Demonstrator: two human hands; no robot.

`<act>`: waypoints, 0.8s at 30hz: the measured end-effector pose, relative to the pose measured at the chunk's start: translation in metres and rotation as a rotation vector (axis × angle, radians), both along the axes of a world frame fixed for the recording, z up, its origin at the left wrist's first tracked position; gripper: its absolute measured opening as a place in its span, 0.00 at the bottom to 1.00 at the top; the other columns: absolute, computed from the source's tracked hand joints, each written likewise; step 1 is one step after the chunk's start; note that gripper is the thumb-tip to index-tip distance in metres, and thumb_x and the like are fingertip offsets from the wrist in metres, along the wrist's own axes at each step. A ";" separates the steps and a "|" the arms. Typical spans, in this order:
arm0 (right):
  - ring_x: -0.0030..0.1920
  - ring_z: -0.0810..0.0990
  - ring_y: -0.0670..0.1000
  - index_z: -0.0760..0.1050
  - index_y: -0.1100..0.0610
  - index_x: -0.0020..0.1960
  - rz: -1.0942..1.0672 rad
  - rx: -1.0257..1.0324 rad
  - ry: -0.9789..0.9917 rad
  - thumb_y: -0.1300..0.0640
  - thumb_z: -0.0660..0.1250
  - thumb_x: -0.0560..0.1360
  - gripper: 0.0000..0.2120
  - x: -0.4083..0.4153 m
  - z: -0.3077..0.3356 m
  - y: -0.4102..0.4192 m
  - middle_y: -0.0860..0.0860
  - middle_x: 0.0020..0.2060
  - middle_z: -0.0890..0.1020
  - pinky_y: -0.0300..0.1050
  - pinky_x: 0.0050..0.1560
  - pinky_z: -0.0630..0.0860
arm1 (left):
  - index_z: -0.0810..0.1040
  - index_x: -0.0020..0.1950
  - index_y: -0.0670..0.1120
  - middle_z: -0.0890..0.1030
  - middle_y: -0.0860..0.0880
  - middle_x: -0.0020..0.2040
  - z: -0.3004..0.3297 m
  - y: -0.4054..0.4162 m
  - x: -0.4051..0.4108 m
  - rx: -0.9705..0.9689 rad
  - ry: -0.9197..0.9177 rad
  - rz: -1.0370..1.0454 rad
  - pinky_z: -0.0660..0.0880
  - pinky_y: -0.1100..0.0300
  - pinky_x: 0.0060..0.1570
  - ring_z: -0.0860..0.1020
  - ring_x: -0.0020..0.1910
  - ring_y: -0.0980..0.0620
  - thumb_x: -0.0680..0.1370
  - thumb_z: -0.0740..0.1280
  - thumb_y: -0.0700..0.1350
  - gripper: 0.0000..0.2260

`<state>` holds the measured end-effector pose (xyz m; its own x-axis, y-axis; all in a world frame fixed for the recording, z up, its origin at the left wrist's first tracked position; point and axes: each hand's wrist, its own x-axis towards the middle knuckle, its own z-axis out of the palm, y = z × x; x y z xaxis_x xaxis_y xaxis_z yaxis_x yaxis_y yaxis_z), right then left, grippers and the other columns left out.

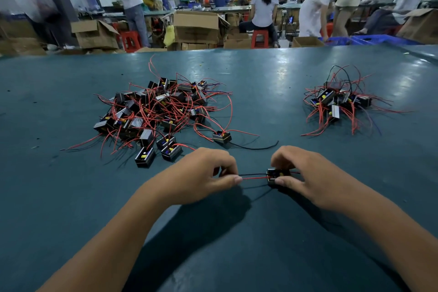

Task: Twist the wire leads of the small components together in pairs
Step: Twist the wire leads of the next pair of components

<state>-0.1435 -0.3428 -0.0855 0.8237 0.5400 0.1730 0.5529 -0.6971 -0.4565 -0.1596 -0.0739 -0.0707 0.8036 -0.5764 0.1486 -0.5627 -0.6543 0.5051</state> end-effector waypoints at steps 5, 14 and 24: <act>0.50 0.78 0.43 0.71 0.47 0.55 -0.005 0.003 0.018 0.52 0.72 0.75 0.12 0.000 -0.001 0.000 0.40 0.48 0.78 0.46 0.56 0.75 | 0.77 0.41 0.56 0.76 0.55 0.37 0.003 0.006 0.000 0.034 0.127 -0.014 0.69 0.61 0.37 0.72 0.35 0.58 0.79 0.69 0.53 0.08; 0.62 0.73 0.36 0.74 0.47 0.61 0.032 0.286 -0.093 0.46 0.65 0.78 0.13 -0.017 0.015 0.021 0.36 0.58 0.77 0.25 0.57 0.66 | 0.82 0.46 0.50 0.78 0.55 0.35 0.001 -0.010 -0.007 0.059 0.084 -0.091 0.68 0.66 0.35 0.74 0.35 0.57 0.79 0.71 0.49 0.04; 0.61 0.72 0.39 0.72 0.49 0.65 -0.015 0.031 -0.021 0.37 0.53 0.77 0.24 -0.006 -0.009 0.025 0.40 0.60 0.76 0.34 0.61 0.66 | 0.82 0.45 0.50 0.80 0.58 0.36 0.009 0.031 0.015 -0.090 -0.010 0.260 0.68 0.67 0.37 0.76 0.35 0.61 0.79 0.69 0.44 0.04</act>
<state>-0.1497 -0.3178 -0.0949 0.8277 0.5216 0.2072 0.5522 -0.6911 -0.4663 -0.1449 -0.0430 -0.0615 0.9210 -0.3352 0.1985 -0.3871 -0.7303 0.5629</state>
